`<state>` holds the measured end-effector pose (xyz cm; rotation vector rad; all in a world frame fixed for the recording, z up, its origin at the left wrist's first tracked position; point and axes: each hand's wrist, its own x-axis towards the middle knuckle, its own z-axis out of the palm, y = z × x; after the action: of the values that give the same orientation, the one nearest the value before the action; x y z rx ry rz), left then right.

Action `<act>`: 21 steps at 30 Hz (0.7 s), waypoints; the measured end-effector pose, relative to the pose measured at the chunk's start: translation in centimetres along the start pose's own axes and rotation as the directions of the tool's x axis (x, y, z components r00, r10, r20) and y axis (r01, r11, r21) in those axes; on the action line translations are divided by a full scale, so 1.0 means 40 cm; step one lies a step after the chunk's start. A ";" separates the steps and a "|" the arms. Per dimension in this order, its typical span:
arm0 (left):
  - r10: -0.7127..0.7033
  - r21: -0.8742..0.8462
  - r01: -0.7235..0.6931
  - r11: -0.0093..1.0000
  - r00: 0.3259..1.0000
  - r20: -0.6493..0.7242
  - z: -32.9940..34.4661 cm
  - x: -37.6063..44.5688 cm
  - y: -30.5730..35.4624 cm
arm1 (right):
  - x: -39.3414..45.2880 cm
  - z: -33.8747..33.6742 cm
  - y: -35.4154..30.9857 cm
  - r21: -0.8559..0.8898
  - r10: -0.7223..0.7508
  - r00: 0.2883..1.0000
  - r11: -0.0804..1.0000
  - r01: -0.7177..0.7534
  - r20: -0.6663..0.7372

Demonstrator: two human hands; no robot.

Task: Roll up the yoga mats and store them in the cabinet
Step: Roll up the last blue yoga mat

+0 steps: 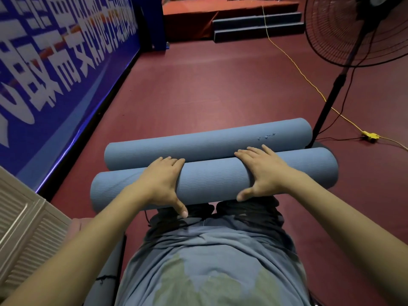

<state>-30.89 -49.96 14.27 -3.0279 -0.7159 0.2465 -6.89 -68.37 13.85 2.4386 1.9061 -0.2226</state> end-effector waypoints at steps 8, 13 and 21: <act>-0.025 -0.018 0.026 1.000 0.999 0.030 -0.001 0.035 -0.015 | 0.038 0.003 -0.006 -0.050 0.042 0.999 0.998 -0.043 -0.017; -0.020 -0.017 0.021 1.000 0.999 0.042 -0.008 0.049 -0.023 | 0.047 -0.022 0.003 -0.019 0.040 0.999 0.999 -0.040 0.003; 0.044 -0.003 -0.044 0.999 0.992 0.114 -0.043 0.031 -0.007 | 0.018 -0.050 0.003 0.083 0.044 0.993 0.995 -0.053 0.111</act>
<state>-29.63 -49.13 15.81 -3.0528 -0.6555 0.4236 -6.44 -67.49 15.71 2.4667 1.8269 -0.4352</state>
